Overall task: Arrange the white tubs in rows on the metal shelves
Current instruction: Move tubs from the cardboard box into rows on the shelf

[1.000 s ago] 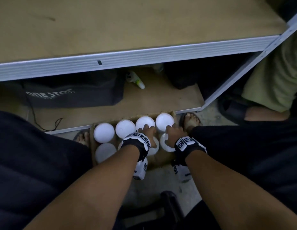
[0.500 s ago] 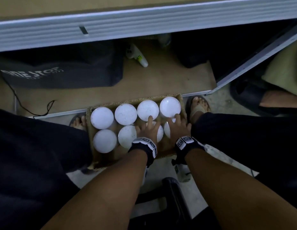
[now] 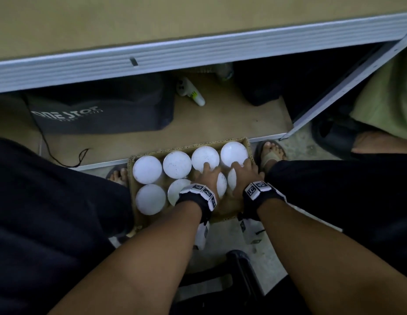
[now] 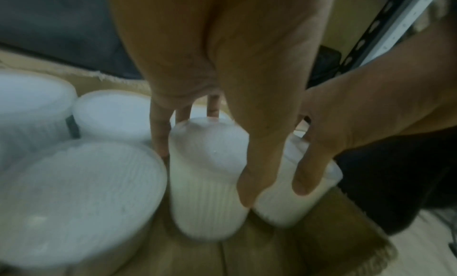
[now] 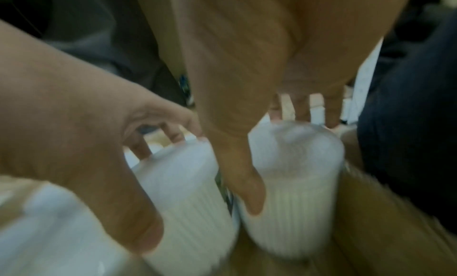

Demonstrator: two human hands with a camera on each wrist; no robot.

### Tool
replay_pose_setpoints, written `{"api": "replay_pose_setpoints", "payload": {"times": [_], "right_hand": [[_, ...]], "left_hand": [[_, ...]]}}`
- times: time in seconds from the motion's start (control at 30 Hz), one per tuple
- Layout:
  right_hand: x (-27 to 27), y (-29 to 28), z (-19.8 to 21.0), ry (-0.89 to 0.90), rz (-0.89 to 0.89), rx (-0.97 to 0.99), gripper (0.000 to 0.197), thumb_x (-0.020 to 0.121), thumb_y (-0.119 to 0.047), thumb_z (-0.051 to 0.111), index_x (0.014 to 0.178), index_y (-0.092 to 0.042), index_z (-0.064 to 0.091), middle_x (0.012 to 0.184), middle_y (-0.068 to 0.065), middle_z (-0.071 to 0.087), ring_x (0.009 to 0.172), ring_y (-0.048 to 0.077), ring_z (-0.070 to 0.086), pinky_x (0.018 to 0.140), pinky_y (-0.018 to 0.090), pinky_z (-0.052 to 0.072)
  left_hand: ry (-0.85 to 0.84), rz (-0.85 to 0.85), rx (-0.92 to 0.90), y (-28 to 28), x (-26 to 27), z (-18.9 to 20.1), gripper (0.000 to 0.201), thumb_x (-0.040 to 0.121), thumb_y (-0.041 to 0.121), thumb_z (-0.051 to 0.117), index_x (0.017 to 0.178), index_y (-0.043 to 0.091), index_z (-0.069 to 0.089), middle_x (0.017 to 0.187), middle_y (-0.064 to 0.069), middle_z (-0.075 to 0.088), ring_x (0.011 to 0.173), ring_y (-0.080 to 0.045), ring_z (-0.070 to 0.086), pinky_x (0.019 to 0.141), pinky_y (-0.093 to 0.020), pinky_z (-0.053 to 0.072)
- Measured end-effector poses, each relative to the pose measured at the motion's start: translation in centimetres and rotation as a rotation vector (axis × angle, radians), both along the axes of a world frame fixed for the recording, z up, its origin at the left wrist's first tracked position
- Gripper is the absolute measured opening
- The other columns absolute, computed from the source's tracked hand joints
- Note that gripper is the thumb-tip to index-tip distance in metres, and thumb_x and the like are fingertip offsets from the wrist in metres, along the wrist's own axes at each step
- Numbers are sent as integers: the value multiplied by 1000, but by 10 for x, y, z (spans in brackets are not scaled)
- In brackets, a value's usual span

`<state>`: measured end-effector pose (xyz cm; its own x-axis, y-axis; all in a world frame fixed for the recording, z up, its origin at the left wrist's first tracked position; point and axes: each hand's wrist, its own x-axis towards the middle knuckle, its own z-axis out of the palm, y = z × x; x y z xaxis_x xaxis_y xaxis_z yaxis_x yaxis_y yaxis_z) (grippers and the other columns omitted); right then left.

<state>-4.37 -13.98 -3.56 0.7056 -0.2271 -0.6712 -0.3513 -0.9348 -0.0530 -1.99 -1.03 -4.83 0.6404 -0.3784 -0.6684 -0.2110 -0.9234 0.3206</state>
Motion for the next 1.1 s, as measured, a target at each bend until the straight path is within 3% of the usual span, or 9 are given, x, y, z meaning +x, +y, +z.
{"api": "replay_pose_setpoints", "payload": {"times": [0.13, 0.23, 0.33, 0.43, 0.53, 0.7, 0.83, 0.97, 1.1], "right_hand": [[8, -3, 33, -29, 17, 28, 75, 71, -29, 69, 136, -27, 30, 147, 11, 18, 131, 38, 30, 102, 54, 37], [15, 0, 66, -47, 45, 22, 86, 68, -30, 74, 141, -30, 27, 154, 8, 10, 138, 37, 25, 107, 53, 30], [26, 4, 96, -89, 82, -14, 89, 59, -34, 81, 136, -29, 36, 140, 8, 28, 129, 36, 36, 98, 51, 40], [33, 4, 140, -191, 75, 12, 86, 57, -33, 82, 132, -32, 41, 134, 6, 29, 125, 35, 36, 94, 47, 45], [35, 1, 190, -340, 65, 17, 78, 60, -32, 81, 128, -31, 43, 132, 5, 30, 124, 35, 34, 96, 51, 42], [30, 1, 267, -523, 60, 28, 84, 60, -36, 80, 133, -35, 39, 130, 3, 33, 122, 33, 35, 98, 50, 37], [23, 4, 317, -690, 42, 53, 81, 60, -34, 77, 133, -37, 42, 132, 2, 37, 124, 31, 35, 99, 46, 37], [28, 10, 350, -780, 59, 99, 79, 58, -37, 77, 130, -38, 44, 132, 1, 40, 124, 30, 38, 102, 49, 39], [39, 15, 371, -845, 57, 158, 75, 55, -39, 77, 125, -39, 49, 127, -1, 42, 122, 27, 39, 102, 50, 39]], "left_hand": [[-8, -52, 35, 5, 16, 34, 88, 66, 34, 76, 138, 31, 26, 139, -7, 23, 127, -40, 36, 101, -50, 41], [-94, -103, 32, 9, 26, 71, 80, 69, 35, 73, 137, 24, 33, 140, -10, 29, 130, -34, 37, 105, -46, 41], [-122, -83, -15, 12, 42, 110, 68, 73, 29, 73, 133, 19, 43, 141, -13, 36, 124, -33, 45, 104, -43, 42], [-195, -105, -40, 18, 57, 156, 86, 58, 30, 82, 132, 25, 40, 138, -7, 32, 120, -36, 44, 95, -44, 48], [-250, -83, -89, 21, 67, 206, 84, 56, 34, 83, 128, 28, 41, 125, -4, 33, 113, -37, 42, 83, -44, 50], [-370, -83, -209, 30, 74, 280, 90, 54, 37, 83, 132, 33, 39, 123, -1, 35, 116, -31, 43, 87, -48, 52], [-476, -43, -322, 43, 73, 324, 89, 51, 41, 81, 130, 36, 41, 122, 1, 41, 115, -26, 46, 91, -43, 51], [-559, 26, -421, 57, 74, 357, 88, 54, 43, 82, 132, 36, 41, 133, 5, 43, 119, -19, 47, 95, -36, 47], [-614, 97, -490, 71, 79, 376, 80, 59, 45, 79, 131, 37, 44, 135, 10, 45, 120, -13, 46, 88, -27, 42]]}}
